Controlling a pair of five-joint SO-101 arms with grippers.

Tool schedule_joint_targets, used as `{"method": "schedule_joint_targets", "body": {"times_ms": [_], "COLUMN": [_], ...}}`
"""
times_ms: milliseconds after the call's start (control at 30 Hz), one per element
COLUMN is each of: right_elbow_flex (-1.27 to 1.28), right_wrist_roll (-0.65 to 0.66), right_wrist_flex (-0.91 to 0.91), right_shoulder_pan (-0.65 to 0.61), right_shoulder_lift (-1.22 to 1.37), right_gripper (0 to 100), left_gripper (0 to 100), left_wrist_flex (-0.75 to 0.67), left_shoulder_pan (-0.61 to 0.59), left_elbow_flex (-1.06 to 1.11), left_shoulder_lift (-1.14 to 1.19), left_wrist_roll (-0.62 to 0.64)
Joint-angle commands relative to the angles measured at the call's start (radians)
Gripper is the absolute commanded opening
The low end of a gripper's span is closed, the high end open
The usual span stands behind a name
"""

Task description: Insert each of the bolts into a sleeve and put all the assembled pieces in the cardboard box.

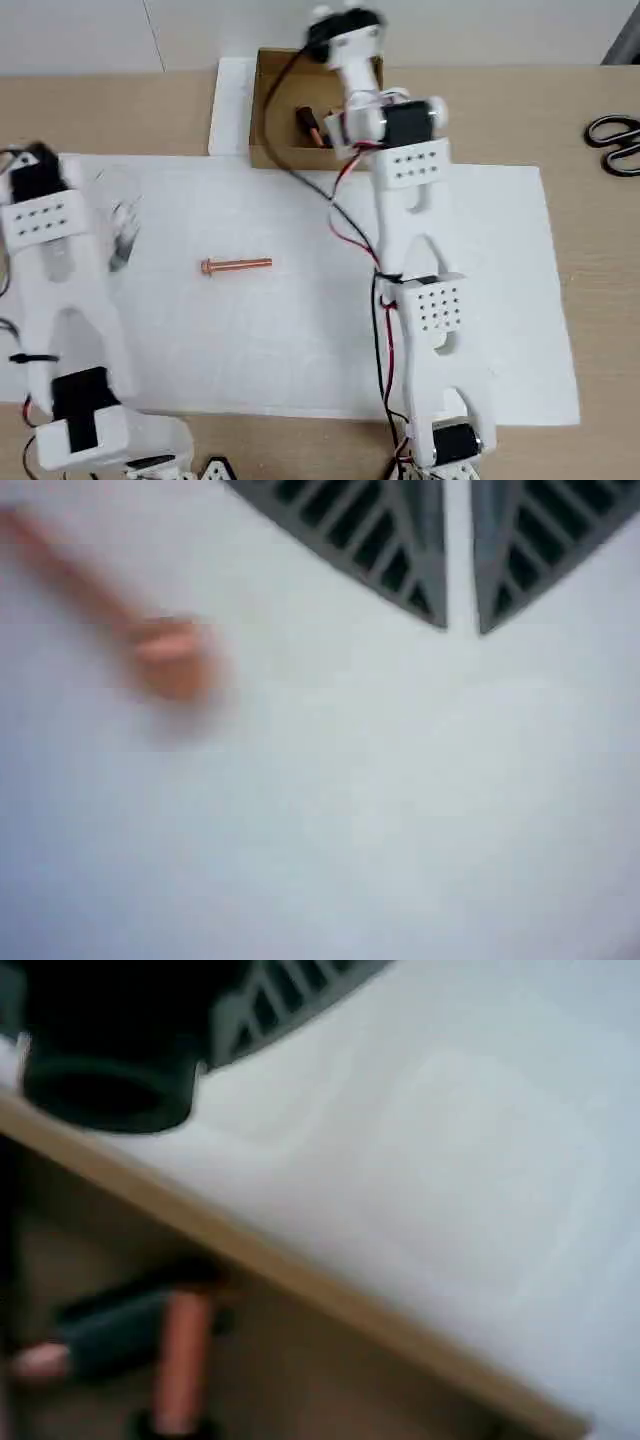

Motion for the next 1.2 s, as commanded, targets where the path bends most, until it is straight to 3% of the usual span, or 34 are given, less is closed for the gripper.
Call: {"method": "schedule_joint_targets", "body": {"times_ms": [0,67,200,367,533,633,867,1167], "right_elbow_flex": [-0.054,-0.054,-0.051,-0.054,-0.054,-0.054,-0.054,-0.054], "right_wrist_roll": [-0.04,-0.04,-0.043,-0.043,-0.04,-0.04,0.023,0.043], "right_wrist_flex": [0.012,0.01,-0.012,-0.025,-0.004,-0.002,-0.013,-0.07], "right_shoulder_pan": [0.028,0.028,0.024,0.022,0.028,0.03,0.033,0.027], "right_shoulder_lift": [-0.09,-0.085,-0.082,-0.082,-0.084,-0.09,-0.085,-0.084], "right_gripper": [0.5,0.5,0.5,0.5,0.5,0.5,0.5,0.5], "left_gripper": [1,1,1,1,1,1,1,1], "left_wrist_flex": [-0.055,-0.14,-0.31,-0.359,-0.417,-0.358,-0.293,-0.356], "left_shoulder_pan": [0.1,0.12,0.249,0.393,0.39,0.356,0.394,0.407], "left_elbow_flex": [-0.111,-0.111,-0.058,-0.044,-0.044,-0.044,-0.039,0.025], "left_shoulder_lift": [-0.057,-0.055,-0.025,0.106,0.199,0.216,0.216,0.284], "left_wrist_roll": [0.396,0.506,0.591,0.617,0.614,0.624,0.81,0.812]}}
